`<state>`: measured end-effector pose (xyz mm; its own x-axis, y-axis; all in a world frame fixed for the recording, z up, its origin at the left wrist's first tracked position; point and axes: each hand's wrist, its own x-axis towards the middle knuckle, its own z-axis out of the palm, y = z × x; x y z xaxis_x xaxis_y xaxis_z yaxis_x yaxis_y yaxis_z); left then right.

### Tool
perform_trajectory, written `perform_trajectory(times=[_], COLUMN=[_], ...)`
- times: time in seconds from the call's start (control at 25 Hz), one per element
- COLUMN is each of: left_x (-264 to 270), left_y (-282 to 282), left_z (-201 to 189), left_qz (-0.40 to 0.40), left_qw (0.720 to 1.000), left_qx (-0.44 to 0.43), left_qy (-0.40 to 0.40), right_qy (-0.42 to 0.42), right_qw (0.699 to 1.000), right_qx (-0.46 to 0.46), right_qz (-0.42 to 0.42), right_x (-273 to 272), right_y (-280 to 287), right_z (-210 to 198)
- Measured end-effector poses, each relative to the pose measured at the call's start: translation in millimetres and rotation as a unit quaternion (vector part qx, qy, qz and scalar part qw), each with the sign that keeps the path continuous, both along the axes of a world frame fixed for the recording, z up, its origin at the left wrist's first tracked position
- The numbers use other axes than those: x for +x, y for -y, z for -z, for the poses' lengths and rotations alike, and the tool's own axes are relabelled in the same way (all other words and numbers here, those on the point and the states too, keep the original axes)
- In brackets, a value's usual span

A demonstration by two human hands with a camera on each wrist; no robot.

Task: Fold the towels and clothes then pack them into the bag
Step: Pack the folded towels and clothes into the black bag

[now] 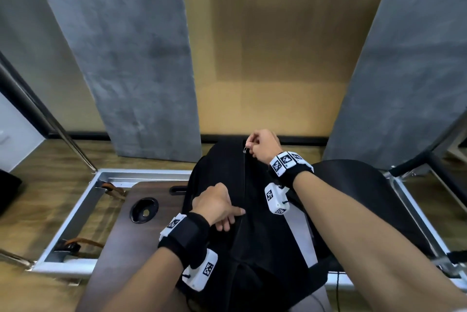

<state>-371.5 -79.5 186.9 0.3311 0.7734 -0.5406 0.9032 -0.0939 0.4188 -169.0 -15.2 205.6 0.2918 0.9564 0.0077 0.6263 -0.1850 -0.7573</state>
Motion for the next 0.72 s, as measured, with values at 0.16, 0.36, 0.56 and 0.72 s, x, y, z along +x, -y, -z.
perform_trajectory(times=[0.16, 0.36, 0.56, 0.72], left_x=[5.9, 15.1, 14.3, 16.3], left_y=[-17.4, -44.2, -55.7, -58.2], left_z=[-16.8, -18.5, -7.3, -7.1], left_qz=[-0.003, -0.136, -0.121, -0.112], left_qw=[0.999, 0.962, 0.976, 0.978], left_qx=[0.006, 0.235, 0.177, 0.173], left_qy=[-0.040, 0.040, 0.030, 0.024], right_qy=[-0.024, -0.035, -0.027, -0.046], right_qw=[1.000, 0.999, 0.999, 0.997], right_qx=[-0.013, -0.032, -0.031, -0.037], right_qz=[0.002, -0.011, 0.024, 0.046], right_x=[1.0, 4.5, 13.4, 13.5], right_y=[-21.3, -37.1, -49.3, -48.4], right_z=[2.6, 6.6, 5.6, 8.8])
